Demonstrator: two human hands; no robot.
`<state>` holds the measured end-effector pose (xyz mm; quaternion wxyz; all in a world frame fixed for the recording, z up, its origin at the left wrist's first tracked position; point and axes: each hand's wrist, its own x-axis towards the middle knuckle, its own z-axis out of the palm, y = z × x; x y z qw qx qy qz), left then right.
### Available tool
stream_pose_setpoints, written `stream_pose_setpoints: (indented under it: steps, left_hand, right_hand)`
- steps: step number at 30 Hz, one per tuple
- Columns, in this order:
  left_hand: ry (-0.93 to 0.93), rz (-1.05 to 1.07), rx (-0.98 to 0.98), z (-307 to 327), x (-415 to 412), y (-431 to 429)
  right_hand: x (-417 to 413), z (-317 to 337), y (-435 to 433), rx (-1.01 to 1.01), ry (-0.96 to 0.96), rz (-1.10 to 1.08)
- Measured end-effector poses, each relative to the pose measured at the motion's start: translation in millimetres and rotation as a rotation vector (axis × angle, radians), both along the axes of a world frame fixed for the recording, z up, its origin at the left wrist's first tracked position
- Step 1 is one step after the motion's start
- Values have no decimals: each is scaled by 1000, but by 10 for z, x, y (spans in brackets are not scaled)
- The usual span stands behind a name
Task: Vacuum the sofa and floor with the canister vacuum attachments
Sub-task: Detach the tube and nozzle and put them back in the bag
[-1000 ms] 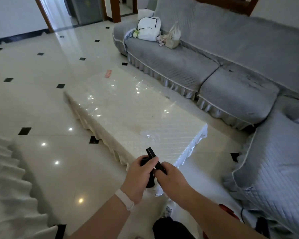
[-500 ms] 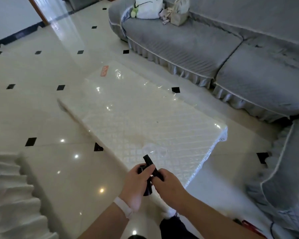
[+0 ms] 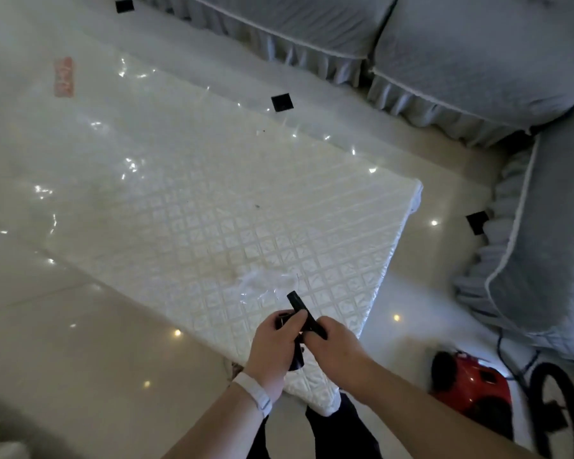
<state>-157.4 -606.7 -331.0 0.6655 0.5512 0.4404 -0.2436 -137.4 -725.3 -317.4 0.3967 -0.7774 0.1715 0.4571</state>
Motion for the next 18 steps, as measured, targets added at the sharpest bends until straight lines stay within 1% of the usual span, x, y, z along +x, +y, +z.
stream_pose_setpoints:
  steps: [5, 11, 18]
  left_hand:
    - [61, -91, 37, -648, 176, 164]
    - [80, -116, 21, -1102, 215, 179]
    - [82, -18, -58, -1460, 307, -45]
  right_hand:
    - [78, -678, 99, -49, 65, -79]
    - [86, -1234, 136, -15, 122, -135]
    - [80, -1513, 26, 159, 136, -295]
